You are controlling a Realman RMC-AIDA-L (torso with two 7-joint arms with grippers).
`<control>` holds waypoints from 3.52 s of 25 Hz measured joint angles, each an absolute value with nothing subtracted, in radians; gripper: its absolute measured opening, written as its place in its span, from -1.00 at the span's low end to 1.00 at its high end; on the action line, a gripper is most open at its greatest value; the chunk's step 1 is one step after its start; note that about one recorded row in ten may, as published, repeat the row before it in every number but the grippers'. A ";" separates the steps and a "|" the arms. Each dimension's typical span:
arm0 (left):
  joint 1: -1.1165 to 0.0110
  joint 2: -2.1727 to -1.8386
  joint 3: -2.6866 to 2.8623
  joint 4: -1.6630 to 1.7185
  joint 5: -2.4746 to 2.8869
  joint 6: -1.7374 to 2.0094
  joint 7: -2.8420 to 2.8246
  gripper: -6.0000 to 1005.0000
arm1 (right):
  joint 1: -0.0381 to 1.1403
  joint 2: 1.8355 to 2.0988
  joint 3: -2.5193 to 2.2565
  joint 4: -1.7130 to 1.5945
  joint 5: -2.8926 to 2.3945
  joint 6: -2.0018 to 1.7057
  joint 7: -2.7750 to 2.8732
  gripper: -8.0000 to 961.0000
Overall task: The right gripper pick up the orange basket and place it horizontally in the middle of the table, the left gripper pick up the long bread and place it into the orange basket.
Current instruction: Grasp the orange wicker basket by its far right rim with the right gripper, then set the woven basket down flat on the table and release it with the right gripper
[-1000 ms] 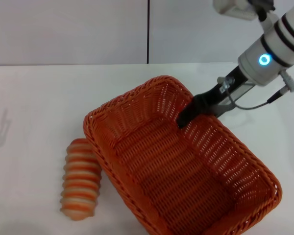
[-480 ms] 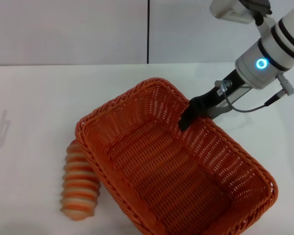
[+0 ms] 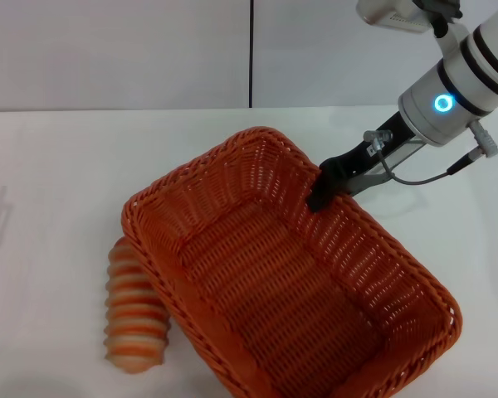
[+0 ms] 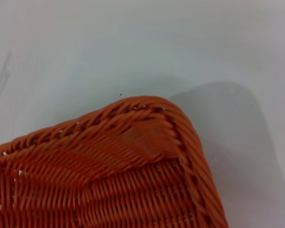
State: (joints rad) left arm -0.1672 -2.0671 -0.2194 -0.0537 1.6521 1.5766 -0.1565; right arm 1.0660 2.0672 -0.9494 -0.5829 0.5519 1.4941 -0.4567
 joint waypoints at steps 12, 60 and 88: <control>-0.170 -2.065 -0.233 -0.054 1.652 1.576 -0.156 0.41 | 1.105 2.031 -0.951 -0.793 0.553 1.706 -0.737 -0.66; -0.015 -2.071 -0.193 -0.106 1.660 1.749 -0.143 0.40 | 1.195 2.087 -1.192 -0.589 0.738 1.318 -1.379 -0.64; -0.042 -2.067 -0.198 -0.105 1.654 1.726 -0.149 0.39 | 0.993 2.091 -1.582 -0.889 0.882 1.206 -1.270 0.23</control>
